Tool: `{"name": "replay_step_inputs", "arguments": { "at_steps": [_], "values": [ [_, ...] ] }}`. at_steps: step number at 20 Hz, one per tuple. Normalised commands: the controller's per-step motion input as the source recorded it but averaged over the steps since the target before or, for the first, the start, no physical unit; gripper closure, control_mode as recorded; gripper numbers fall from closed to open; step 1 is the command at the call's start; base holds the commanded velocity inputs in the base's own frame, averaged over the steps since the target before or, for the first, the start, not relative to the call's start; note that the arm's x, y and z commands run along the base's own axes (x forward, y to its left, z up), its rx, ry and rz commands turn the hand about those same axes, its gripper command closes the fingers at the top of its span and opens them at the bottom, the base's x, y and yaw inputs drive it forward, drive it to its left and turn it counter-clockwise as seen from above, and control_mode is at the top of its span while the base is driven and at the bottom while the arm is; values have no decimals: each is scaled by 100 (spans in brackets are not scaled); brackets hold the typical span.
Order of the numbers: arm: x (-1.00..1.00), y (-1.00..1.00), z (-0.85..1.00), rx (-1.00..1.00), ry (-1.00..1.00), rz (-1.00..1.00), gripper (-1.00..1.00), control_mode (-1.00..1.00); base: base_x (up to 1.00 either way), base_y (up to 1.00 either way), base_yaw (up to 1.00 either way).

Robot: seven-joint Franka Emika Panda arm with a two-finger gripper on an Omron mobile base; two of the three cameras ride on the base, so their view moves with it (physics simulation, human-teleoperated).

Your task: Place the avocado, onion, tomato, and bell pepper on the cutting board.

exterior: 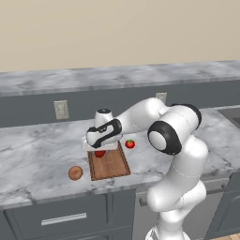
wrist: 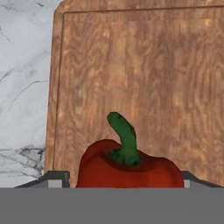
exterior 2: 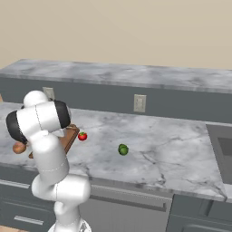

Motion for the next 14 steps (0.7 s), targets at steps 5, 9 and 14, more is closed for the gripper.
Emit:
{"name": "replay_step_inputs", "arguments": {
  "at_steps": [5,9,14],
  "values": [
    [0,0,0,0,0,0,-100,-100,0,0,0],
    [0,0,0,0,-1,0,-100,-100,0,0,0],
    [-14,-1,22,0,-10,0,-100,-100,0,0,0]
  ]
}}
